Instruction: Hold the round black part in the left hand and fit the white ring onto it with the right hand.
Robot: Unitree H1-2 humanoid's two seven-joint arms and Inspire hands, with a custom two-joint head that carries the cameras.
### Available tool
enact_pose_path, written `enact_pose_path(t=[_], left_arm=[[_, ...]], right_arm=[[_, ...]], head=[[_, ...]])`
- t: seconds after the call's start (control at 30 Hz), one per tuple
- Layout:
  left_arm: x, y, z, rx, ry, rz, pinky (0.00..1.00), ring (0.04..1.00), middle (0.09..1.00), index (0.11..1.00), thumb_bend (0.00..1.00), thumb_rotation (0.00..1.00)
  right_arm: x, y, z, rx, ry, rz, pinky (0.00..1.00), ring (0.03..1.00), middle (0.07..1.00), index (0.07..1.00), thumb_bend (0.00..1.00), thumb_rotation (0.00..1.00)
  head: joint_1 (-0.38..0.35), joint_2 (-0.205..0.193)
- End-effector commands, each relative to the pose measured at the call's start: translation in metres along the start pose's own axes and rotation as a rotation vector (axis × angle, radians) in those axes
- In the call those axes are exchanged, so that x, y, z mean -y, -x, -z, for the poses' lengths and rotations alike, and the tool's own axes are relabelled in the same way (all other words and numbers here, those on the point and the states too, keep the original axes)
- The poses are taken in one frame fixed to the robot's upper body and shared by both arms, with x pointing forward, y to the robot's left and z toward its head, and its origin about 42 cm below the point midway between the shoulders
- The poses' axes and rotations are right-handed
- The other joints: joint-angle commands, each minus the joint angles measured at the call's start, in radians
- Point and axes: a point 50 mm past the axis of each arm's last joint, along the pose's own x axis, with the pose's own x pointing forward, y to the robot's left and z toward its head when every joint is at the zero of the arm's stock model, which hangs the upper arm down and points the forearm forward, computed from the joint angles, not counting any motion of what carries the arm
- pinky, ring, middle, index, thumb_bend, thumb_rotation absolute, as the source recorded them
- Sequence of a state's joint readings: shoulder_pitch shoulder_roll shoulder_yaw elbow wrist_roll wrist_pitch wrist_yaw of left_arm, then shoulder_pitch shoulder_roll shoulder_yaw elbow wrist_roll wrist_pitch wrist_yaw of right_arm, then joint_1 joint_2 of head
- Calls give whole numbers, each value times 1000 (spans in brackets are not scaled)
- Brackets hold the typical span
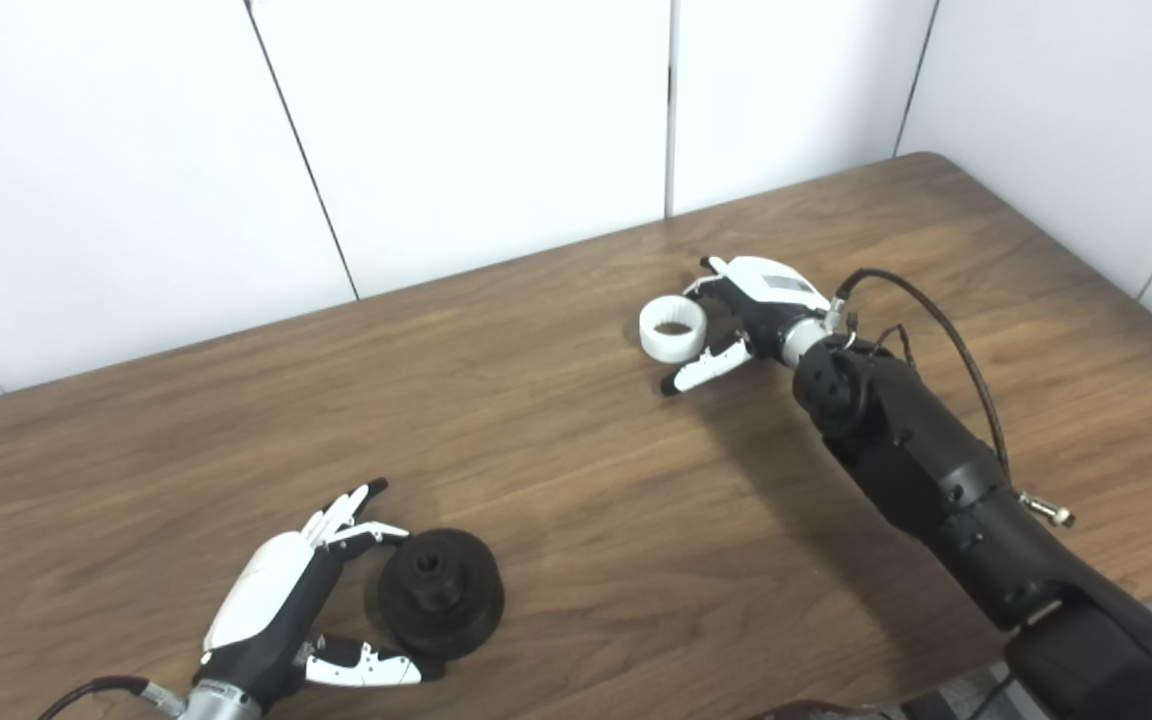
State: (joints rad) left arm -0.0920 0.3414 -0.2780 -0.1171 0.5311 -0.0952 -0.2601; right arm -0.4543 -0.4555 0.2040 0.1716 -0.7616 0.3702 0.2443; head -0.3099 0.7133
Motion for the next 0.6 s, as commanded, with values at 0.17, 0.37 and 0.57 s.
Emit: enact_pose_path(t=[0.17, 0.37, 0.57], left_arm=[[-13, 1, -3, 25, -30, -32, 1000, 1000, 1000, 645, 946, 321], [-13, 0, -4, 27, -26, -33, 1000, 1000, 1000, 644, 946, 323], [-11, 0, -4, 29, -32, -35, 1000, 1000, 1000, 645, 944, 334]], right_arm=[[18, -1, -9, 84, 2, 128, 963, 977, 960, 625, 795, 338], [16, 0, -8, 94, -4, 156, 971, 968, 937, 552, 671, 256], [13, 2, -8, 102, -18, 178, 977, 958, 926, 493, 521, 163]], head=[[1, 5], [5, 9], [8, 11]])
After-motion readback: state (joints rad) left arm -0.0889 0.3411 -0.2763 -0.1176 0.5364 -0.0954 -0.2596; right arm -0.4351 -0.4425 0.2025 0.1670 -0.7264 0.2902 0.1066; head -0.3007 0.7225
